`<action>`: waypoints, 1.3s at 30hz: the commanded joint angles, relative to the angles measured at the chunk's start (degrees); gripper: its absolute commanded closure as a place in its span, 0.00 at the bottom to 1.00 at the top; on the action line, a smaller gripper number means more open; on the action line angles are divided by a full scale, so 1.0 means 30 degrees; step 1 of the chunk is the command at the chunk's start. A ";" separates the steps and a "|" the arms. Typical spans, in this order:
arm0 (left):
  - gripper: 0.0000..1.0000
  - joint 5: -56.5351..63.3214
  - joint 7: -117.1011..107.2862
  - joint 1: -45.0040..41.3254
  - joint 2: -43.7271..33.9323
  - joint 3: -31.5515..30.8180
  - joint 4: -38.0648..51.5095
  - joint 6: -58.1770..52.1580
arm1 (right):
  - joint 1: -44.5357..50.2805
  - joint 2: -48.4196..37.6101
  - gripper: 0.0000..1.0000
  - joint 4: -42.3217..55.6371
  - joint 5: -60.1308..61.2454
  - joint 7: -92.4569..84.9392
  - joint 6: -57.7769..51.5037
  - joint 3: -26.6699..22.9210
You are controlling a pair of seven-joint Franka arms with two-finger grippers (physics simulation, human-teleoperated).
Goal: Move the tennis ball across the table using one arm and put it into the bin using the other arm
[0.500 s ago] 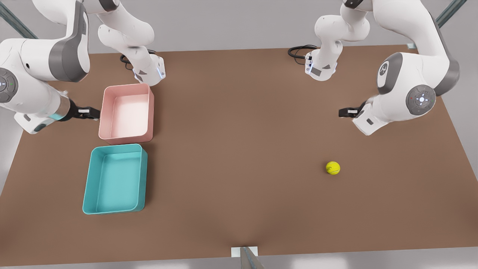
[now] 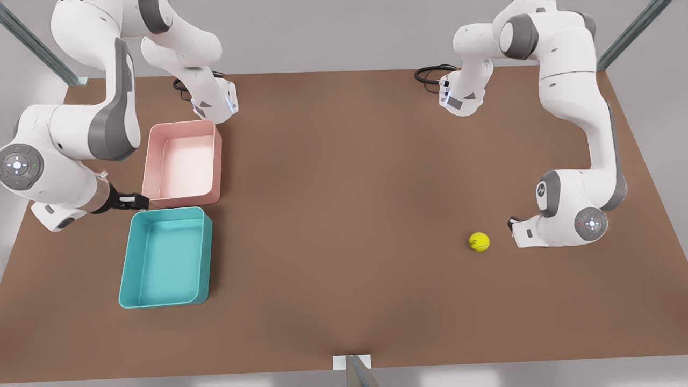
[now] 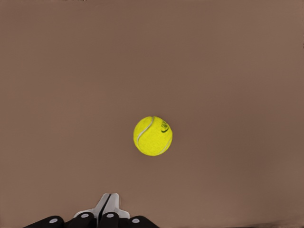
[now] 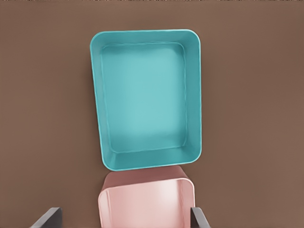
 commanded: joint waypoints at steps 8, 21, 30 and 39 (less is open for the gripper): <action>0.79 0.3241 2.6142 0.0337 0.0113 -0.0194 -0.4488 0.7286 | 0.0157 0.0345 0.00 0.0086 -0.0163 0.0121 0.1502 0.0057; 0.79 0.3241 2.3943 -0.0044 0.1783 -0.0194 -0.4870 0.8957 | 0.0128 0.0492 0.00 0.0057 -0.0426 -0.0113 0.1502 0.0027; 0.79 0.3241 2.2157 -0.0044 0.1959 -0.0194 -0.5339 0.8781 | 0.0040 0.0638 0.00 0.0174 -0.0309 -0.0171 0.1502 0.0057; 0.79 -0.3049 0.4315 -0.4264 0.1080 -0.1395 -0.4665 0.6557 | 0.0099 0.0931 0.00 0.0262 -0.0339 -0.0171 0.1502 0.0057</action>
